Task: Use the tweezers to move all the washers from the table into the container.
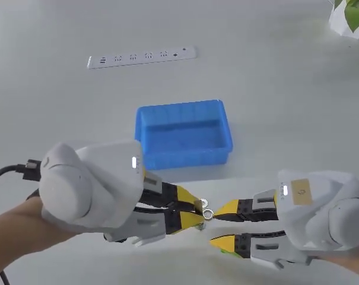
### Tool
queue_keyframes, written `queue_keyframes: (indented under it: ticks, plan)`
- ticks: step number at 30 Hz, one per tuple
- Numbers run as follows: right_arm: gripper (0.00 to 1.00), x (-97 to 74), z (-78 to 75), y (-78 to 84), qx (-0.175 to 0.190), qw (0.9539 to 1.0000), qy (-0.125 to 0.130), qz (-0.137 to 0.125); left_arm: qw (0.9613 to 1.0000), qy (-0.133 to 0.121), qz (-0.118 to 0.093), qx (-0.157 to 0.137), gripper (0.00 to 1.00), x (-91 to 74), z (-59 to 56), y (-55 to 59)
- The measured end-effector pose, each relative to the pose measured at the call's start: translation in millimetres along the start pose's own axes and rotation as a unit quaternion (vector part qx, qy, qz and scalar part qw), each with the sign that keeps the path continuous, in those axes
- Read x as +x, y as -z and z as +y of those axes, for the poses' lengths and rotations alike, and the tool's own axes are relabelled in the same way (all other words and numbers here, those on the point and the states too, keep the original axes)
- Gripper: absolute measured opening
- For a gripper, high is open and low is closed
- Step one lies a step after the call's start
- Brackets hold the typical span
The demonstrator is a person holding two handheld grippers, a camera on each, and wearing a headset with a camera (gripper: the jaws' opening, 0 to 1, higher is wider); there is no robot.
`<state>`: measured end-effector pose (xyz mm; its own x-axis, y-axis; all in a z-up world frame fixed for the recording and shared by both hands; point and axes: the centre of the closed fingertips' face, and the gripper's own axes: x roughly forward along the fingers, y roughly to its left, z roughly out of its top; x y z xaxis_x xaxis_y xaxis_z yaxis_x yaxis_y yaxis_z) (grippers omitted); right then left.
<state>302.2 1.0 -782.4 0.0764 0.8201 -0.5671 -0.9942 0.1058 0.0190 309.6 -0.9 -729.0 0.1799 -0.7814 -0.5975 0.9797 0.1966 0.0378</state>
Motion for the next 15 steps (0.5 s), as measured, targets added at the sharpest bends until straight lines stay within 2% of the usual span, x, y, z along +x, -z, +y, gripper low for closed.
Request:
queue_keyframes:
  ticks: [7,15]
  plan:
    - [0.22,2.9,-3.3,-5.8,-0.001,1.0000,0.000,-0.005,1.0000,0.005,0.005,0.002,0.09,0.4,-1.2,0.5]
    - [0.22,19.6,-1.9,-14.2,-0.008,0.9998,-0.012,-0.015,0.9997,0.005,0.022,0.006,0.09,-4.5,1.9,7.3]
